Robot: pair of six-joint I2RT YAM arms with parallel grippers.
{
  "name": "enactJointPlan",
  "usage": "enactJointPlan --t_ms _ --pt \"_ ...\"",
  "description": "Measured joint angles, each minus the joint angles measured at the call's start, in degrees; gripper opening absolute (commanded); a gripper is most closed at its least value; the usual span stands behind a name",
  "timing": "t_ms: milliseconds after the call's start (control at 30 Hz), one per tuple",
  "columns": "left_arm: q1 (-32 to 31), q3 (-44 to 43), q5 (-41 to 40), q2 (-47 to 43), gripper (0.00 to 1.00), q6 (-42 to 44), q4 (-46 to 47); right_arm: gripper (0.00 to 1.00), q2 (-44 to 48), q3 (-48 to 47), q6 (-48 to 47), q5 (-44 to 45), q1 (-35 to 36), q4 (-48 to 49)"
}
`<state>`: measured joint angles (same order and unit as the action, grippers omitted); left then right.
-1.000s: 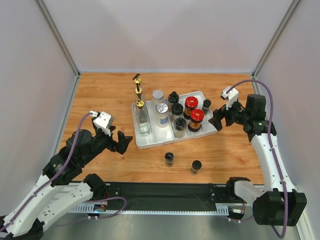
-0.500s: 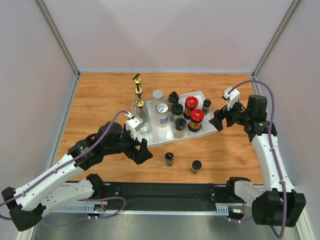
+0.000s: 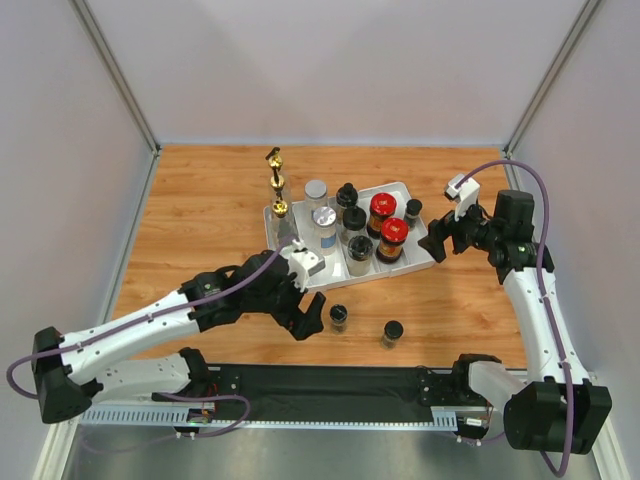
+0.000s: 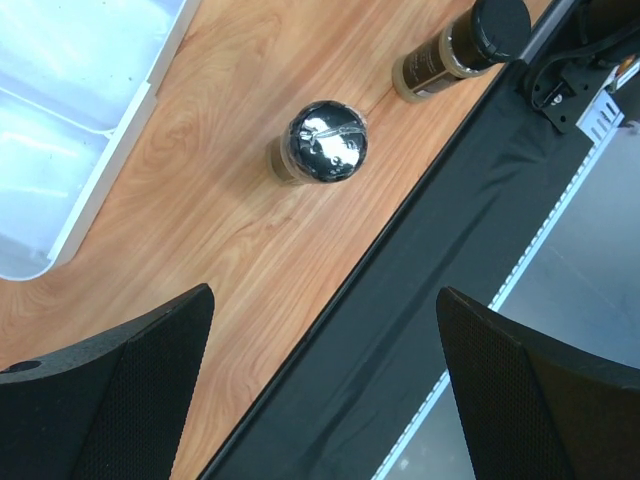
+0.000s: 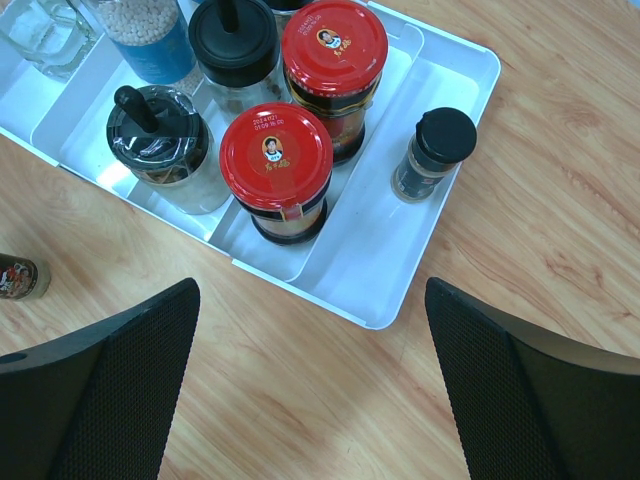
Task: Organize the condiment bottles
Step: Pick up the bottle from the center of the board.
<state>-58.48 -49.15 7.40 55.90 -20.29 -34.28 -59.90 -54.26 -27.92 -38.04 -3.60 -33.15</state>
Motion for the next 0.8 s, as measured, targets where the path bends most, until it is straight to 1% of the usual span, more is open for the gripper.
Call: enactJointPlan --t_ms 333,467,600,767,800 --pt "-7.04 -9.05 -8.81 16.76 1.0 -0.98 0.74 0.96 0.0 0.0 0.0 0.0 -0.15 0.0" --pt "-9.88 -13.4 -12.94 23.37 0.98 -1.36 -0.15 0.96 0.0 0.0 0.0 0.02 -0.24 0.0" --pt "-12.0 -17.05 -16.41 29.03 0.92 -1.62 -1.33 0.96 0.0 0.0 0.0 0.02 -0.26 0.0" --pt "-12.83 -19.26 -19.34 33.75 0.86 -2.19 -3.04 0.96 0.0 0.0 0.0 0.02 -0.31 0.0" --pt "-12.85 -19.39 -19.78 34.49 0.82 -2.34 -3.34 0.96 0.0 0.0 0.0 0.02 -0.35 0.0"
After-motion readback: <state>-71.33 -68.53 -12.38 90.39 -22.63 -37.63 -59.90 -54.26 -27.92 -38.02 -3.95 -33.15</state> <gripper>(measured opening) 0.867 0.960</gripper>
